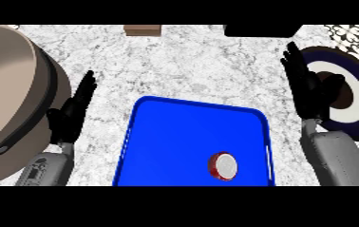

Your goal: Pick the can from the tray and place it in the plate

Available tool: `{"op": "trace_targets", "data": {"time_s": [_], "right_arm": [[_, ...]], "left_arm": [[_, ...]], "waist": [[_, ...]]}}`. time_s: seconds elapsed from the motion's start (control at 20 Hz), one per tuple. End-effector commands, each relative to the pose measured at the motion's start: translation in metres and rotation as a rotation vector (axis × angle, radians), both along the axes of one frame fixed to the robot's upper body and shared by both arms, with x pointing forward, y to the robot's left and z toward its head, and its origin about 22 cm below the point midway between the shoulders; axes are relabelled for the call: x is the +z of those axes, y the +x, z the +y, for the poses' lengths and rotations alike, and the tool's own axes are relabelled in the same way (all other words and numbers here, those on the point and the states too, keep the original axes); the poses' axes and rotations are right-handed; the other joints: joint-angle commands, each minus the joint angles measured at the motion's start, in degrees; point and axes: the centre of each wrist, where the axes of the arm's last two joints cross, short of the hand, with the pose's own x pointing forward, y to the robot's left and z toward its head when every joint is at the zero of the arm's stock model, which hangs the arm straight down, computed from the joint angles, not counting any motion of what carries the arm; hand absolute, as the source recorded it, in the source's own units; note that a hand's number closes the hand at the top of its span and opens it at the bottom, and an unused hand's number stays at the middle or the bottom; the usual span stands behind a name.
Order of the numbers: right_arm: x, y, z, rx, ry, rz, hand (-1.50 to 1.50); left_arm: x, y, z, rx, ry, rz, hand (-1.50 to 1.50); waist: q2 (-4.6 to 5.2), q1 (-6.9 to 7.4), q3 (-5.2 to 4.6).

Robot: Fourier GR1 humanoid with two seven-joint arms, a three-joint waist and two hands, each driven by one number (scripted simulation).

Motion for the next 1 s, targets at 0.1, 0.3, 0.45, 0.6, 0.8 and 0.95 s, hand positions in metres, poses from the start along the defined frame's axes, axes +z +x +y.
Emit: {"op": "trace_targets", "data": {"time_s": [0.1, 0.3, 0.45, 0.6, 0.8, 0.95], "right_arm": [[0.044, 0.012, 0.015, 0.268, 0.018, -0.149, 1.5], [0.103, 0.015, -0.03, 0.319, -0.635, -0.254, 1.5], [0.017, -0.006, -0.017, 0.121, -0.221, -0.299, -1.5], [0.003, -0.02, -0.029, 0.154, -0.083, -0.379, -1.5], [0.0, -0.043, -0.054, 0.263, -0.094, -0.388, -1.5], [0.03, -0.033, -0.059, 0.32, -0.198, -0.343, -1.5]], "left_arm": [[-0.034, -0.018, -0.008, 0.059, -0.093, 0.201, 0.0], [-0.049, -0.03, -0.022, 0.026, -0.157, 0.308, 0.0], [-0.04, -0.041, -0.036, -0.004, -0.224, 0.36, 0.0], [-0.026, -0.045, -0.045, 0.012, -0.234, 0.363, 0.0], [-0.03, -0.042, -0.017, 0.018, -0.227, 0.374, 0.0], [-0.04, -0.052, -0.027, 0.02, -0.221, 0.37, 0.0]], "waist": [[-2.33, 0.23, 1.57], [-2.71, 0.19, -0.06], [-2.47, 0.16, 1.64], [-2.54, 0.07, 1.65], [-2.44, -0.24, 1.57], [-2.43, -0.09, 1.55]]}}
